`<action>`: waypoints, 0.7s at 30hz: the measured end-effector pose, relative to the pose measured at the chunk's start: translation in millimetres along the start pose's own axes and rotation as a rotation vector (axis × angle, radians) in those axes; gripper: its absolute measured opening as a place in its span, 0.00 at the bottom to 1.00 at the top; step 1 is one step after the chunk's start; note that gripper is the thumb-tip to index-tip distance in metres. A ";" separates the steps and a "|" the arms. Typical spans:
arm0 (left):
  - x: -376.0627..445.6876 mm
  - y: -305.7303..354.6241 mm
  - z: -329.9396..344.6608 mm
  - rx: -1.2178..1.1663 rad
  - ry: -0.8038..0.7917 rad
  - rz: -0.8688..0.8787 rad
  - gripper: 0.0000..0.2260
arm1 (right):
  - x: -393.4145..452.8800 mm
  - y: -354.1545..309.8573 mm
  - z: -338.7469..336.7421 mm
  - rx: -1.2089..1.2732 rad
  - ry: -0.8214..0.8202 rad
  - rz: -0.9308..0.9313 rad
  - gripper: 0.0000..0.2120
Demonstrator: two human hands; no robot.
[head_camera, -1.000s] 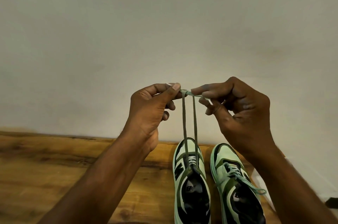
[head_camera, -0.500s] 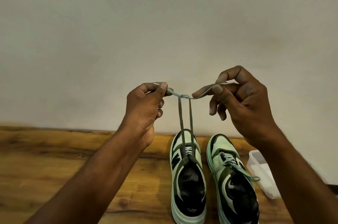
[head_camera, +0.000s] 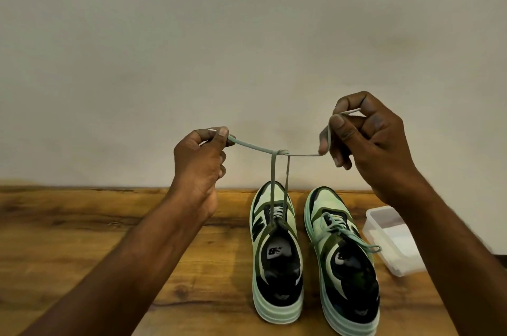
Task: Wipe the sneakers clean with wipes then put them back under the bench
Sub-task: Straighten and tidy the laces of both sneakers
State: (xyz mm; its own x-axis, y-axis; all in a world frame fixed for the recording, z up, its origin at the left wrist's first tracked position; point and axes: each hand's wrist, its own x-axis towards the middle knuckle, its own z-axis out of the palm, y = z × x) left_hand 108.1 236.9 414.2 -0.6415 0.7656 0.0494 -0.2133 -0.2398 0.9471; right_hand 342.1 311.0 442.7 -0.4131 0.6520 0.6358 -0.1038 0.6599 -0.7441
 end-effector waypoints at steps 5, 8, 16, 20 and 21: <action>3.6 -11.2 -4.9 0.015 0.035 0.003 0.04 | -3.7 5.6 -6.1 0.010 0.004 0.039 0.06; 5.6 -16.8 -9.8 0.023 0.064 -0.008 0.04 | -6.4 8.8 -9.2 0.036 0.003 0.052 0.07; 15.1 -34.2 -24.7 0.047 0.138 0.000 0.05 | -15.5 20.5 -17.8 0.035 0.013 0.090 0.05; 24.9 -45.5 -34.9 0.076 0.195 0.000 0.05 | -21.0 30.6 -24.8 -0.008 0.020 0.135 0.05; 27.8 -48.1 -37.3 0.082 0.210 0.001 0.05 | -22.3 33.2 -26.7 -0.022 0.026 0.147 0.06</action>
State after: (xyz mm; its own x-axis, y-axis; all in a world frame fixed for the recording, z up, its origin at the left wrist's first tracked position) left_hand 73.1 247.4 358.3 -0.7827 0.6223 -0.0083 -0.1570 -0.1846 0.9702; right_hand 372.0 328.4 409.2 -0.3985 0.7513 0.5260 -0.0242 0.5647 -0.8249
